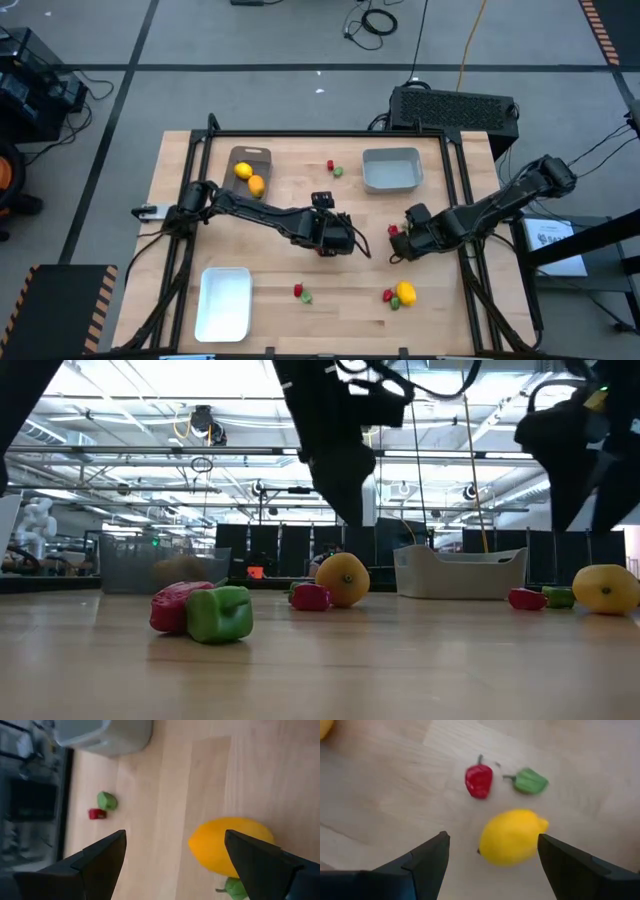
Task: Sort produce into baskets
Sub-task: Put the lemon into the black bin
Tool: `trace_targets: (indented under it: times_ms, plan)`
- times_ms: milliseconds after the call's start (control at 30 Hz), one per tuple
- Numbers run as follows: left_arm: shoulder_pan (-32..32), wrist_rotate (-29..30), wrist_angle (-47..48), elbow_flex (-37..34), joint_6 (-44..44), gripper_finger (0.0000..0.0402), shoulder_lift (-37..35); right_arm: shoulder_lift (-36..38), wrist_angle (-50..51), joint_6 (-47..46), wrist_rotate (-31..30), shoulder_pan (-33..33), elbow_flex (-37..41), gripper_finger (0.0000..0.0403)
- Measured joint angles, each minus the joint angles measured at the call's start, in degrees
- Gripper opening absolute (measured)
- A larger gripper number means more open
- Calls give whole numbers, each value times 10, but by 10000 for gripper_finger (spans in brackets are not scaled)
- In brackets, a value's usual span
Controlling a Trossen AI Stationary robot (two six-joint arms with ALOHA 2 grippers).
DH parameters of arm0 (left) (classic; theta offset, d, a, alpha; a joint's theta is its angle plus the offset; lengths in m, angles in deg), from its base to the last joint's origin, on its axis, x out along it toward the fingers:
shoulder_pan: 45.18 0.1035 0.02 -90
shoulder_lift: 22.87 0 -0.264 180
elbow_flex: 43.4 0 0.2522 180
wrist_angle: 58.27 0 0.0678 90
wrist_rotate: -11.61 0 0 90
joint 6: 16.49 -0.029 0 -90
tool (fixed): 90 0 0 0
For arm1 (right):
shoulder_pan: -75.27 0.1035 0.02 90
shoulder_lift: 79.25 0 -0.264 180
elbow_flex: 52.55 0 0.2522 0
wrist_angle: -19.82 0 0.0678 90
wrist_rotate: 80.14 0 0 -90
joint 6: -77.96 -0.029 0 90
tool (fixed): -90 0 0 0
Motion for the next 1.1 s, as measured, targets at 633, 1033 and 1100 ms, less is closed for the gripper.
trace_targets:
  times_ms: [633, 1033, 1100]
  plan:
    - [-32, 36, -79, -97, -38, 345, -117, -111, 34, -230, -26, 64, 0, 290]
    - [-30, -62, -222, -155, -84, 345, -121, -167, 25, -245, -12, 64, 0, 290]
    - [-30, -62, -222, -157, -84, 345, -121, -168, 25, -245, -16, 63, 4, 290]
